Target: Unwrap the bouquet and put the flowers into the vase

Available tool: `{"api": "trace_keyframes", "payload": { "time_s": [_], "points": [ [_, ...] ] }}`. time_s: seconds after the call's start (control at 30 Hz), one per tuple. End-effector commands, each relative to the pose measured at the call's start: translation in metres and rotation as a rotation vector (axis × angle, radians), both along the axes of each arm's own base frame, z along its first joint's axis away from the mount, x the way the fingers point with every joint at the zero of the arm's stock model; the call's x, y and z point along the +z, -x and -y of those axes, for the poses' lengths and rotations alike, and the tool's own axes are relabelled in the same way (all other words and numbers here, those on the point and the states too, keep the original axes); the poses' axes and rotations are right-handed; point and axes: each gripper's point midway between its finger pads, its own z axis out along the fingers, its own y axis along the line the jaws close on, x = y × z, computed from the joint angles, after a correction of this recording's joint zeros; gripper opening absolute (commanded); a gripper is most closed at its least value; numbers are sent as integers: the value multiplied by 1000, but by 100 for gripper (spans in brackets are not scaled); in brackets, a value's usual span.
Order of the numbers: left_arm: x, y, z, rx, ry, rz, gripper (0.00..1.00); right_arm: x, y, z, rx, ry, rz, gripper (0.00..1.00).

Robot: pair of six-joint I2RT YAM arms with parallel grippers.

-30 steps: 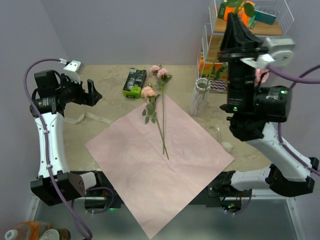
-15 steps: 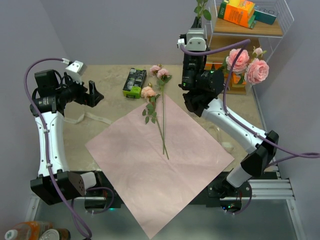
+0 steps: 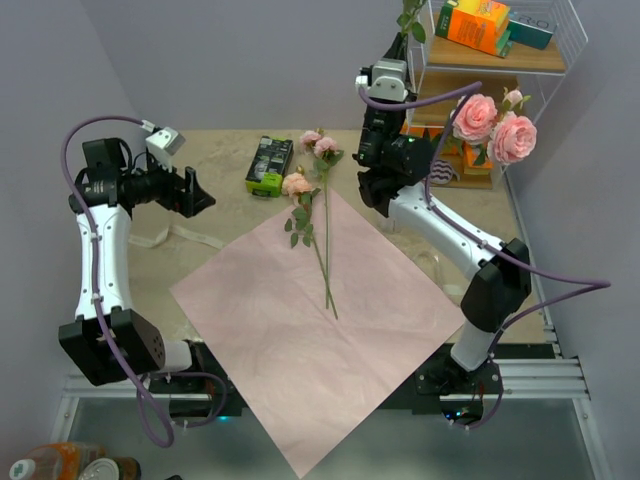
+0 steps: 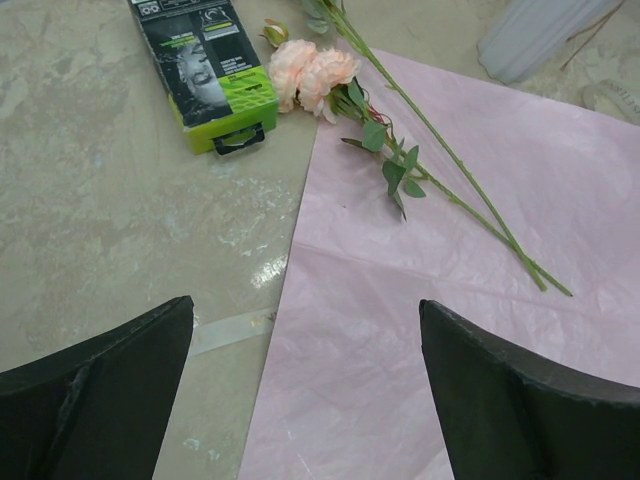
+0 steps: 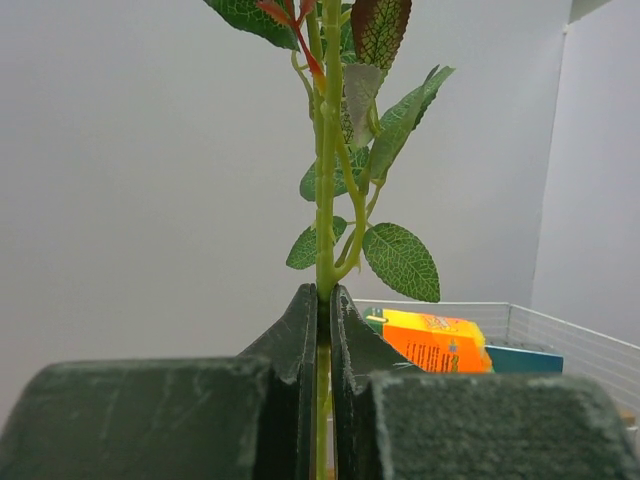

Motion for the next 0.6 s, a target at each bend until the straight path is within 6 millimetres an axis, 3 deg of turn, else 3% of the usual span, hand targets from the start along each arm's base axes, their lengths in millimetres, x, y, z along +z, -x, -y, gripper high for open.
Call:
{"api": "trace_keyframes", "payload": {
  "time_s": [0.0, 0.33, 0.57],
  "points": [
    [5, -6, 3, -52, 19, 32, 99, 27, 15, 22, 9, -69, 111, 0],
    [-11, -10, 0, -57, 20, 2, 99, 52, 31, 33, 22, -76, 152, 0],
    [-13, -9, 2, -66, 28, -1, 99, 51, 33, 37, 10, -60, 137, 0]
  ]
}}
